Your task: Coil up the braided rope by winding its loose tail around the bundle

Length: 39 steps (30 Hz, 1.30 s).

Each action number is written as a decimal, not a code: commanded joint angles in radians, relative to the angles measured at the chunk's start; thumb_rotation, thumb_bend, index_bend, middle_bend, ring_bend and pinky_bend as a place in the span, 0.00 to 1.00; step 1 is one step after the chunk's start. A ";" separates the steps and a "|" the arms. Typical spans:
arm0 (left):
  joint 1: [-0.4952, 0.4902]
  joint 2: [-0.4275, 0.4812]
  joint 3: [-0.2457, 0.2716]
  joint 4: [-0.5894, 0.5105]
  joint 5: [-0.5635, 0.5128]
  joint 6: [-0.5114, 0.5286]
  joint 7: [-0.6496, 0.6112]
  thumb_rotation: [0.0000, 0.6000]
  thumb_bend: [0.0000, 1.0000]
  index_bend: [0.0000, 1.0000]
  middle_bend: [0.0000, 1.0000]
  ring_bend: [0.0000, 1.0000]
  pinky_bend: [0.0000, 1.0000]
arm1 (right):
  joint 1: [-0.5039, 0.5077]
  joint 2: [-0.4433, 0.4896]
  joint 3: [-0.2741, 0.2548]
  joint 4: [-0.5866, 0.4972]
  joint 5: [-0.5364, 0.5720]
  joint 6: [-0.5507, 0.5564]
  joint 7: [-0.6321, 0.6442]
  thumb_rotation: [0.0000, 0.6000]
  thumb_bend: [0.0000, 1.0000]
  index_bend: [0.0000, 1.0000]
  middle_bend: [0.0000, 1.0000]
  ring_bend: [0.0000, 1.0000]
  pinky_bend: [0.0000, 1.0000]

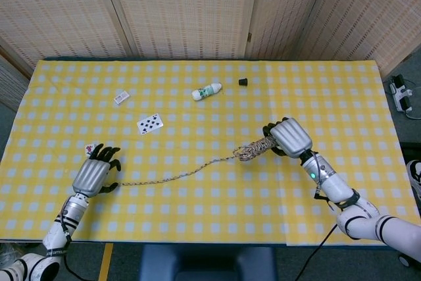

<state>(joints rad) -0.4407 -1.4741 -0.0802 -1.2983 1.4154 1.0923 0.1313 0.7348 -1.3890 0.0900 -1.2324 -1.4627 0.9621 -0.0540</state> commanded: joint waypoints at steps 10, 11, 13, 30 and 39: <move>-0.004 -0.039 0.019 0.033 -0.006 -0.006 -0.008 1.00 0.34 0.53 0.18 0.15 0.04 | 0.001 -0.007 0.000 -0.001 0.009 -0.012 -0.018 1.00 0.49 0.70 0.59 0.59 0.51; -0.005 -0.041 0.019 0.034 -0.010 -0.010 -0.005 1.00 0.34 0.53 0.18 0.15 0.04 | 0.000 -0.008 0.000 -0.001 0.009 -0.012 -0.018 1.00 0.49 0.70 0.59 0.59 0.51; -0.007 -0.043 0.022 0.033 -0.015 -0.016 0.000 1.00 0.34 0.54 0.18 0.15 0.04 | -0.001 -0.009 0.000 0.000 0.010 -0.012 -0.017 1.00 0.49 0.70 0.59 0.60 0.51; -0.011 -0.067 0.033 0.046 -0.028 -0.024 0.015 1.00 0.38 0.55 0.18 0.13 0.00 | -0.006 -0.020 -0.007 0.029 0.016 -0.027 -0.005 1.00 0.49 0.70 0.59 0.59 0.51; -0.015 -0.069 0.038 0.050 -0.036 -0.036 0.016 1.00 0.40 0.56 0.18 0.13 0.00 | -0.007 -0.025 -0.009 0.034 0.017 -0.033 -0.007 1.00 0.49 0.70 0.59 0.59 0.51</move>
<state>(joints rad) -0.4551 -1.5433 -0.0423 -1.2487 1.3797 1.0566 0.1472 0.7281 -1.4142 0.0813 -1.1987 -1.4456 0.9297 -0.0614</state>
